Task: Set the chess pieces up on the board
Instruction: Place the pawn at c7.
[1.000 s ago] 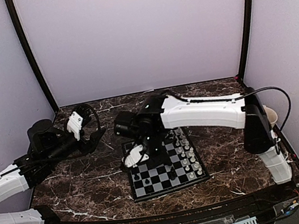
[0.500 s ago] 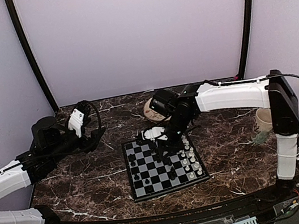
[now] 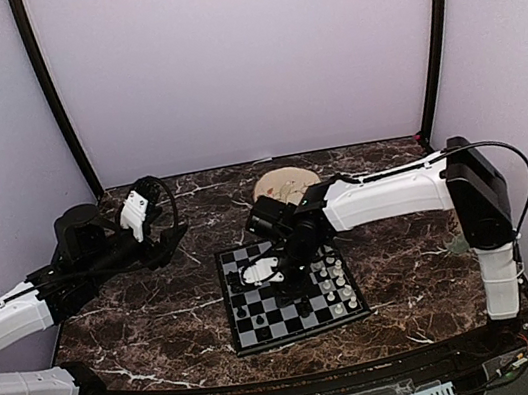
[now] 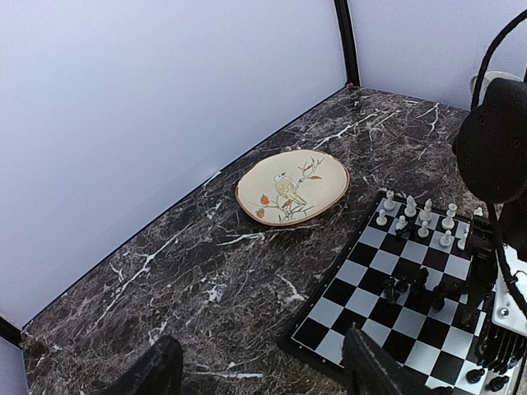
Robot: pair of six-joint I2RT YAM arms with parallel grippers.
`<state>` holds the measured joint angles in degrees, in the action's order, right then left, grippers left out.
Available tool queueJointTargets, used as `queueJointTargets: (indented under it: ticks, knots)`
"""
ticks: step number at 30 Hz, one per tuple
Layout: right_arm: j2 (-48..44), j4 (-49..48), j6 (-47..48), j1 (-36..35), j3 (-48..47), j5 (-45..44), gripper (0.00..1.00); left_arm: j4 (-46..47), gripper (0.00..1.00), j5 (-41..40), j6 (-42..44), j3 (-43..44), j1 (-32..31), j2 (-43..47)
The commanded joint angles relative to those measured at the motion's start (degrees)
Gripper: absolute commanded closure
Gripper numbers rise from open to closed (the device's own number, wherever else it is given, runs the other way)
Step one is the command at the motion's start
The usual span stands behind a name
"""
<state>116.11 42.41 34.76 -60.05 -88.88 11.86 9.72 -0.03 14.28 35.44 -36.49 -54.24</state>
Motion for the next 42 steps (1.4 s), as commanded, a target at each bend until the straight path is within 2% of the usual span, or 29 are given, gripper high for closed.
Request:
queueJointTargets:
  ticks: [1, 9, 12, 15, 18, 30, 42]
  knots:
    - [1.24, -0.69, -0.41, -0.09, -1.70, -3.95, 0.68, -0.47, 0.31, 1.46, -0.66, 1.47, 0.37, 1.48]
    - [3.00, -0.05, -0.90, -0.24, -2.06, -5.05, 0.70, -0.58, 0.32, 2.45, -0.74, 1.59, 0.37, 1.55]
    - [3.32, 0.89, -0.94, -0.21, -2.95, -4.34, 0.78, -0.65, 0.32, 2.66, -0.76, 1.56, 0.37, 1.59]
    - [3.26, 1.79, -0.90, -0.24, -3.71, -3.38, 0.90, -0.66, 0.32, 2.91, -0.83, 1.56, 0.37, 1.49]
    - [3.41, 2.54, -1.01, -0.32, -5.08, -2.25, 0.94, -0.82, 0.32, 3.07, -0.77, 1.56, 0.37, 1.48]
    - [10.84, 7.33, -1.97, -3.02, -16.13, -0.36, 0.95, -0.77, 0.32, 3.76, -1.22, 1.56, 0.37, 1.33]
    - [12.85, 8.24, -2.19, -3.70, -18.72, 0.81, 0.94, -0.68, 0.32, 3.63, -0.97, 1.47, 0.37, 1.50]
